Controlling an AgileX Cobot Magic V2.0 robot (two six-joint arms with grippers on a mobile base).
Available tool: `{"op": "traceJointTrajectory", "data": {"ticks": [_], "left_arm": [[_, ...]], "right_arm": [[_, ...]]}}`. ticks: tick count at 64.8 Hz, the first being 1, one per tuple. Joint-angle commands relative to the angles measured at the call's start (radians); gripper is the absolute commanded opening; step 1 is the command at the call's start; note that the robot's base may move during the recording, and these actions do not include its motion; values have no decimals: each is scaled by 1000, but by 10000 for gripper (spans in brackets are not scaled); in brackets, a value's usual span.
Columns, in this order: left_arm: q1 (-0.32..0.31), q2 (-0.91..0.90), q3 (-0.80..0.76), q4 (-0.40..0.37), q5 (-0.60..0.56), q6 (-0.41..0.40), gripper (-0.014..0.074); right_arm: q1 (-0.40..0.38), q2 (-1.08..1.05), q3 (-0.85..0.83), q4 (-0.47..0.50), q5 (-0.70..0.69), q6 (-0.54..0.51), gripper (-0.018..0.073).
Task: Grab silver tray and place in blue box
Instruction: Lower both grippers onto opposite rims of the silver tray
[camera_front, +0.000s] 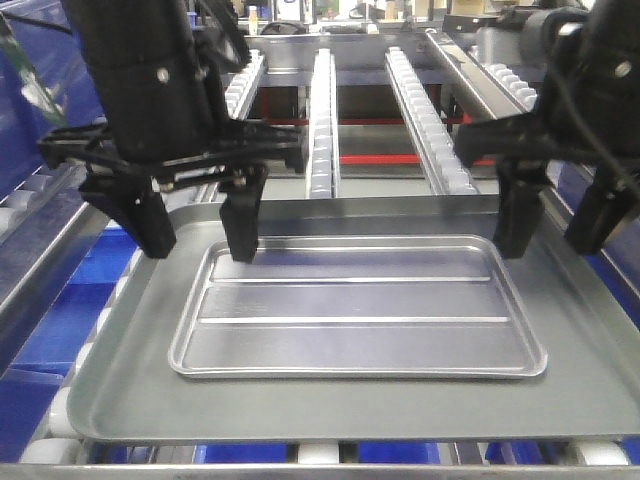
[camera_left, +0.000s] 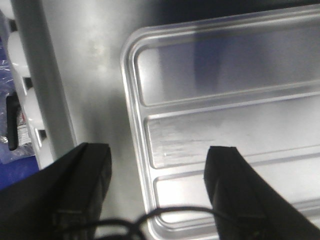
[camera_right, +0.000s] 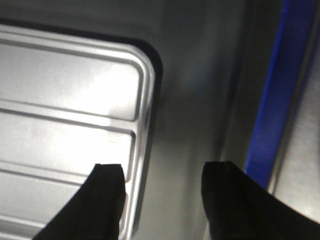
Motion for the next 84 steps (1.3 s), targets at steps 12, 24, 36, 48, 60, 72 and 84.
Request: {"op": "traceJointTrajectory", "data": {"ticks": [12,24,36,48,60,72,84], "left_arm": [[5,-24,-33,10,-75,-11,325],[5,-24,-33,23,-96,-39,325],[5,-15,-33,29,-92,-49,325],[5,33,-33,29,-50,-51,325],[5,54,-33,29,-49,-55,325],[5,58,-33,34,-58,-57,325],[5,58,-33,34,-50,-107,325]], "right_arm": [[3,11,-36,11,-82,1,457],[3,46,-36,11,-83,1,457],[3,50,-36,11,-86,1,457],[3,50,-36,11,-86,1,457],[3,50,-36,11,-86,1,457],[3,50,-36,6,-86,1,457],[3,50,-36,11,-86,1,455]]}}
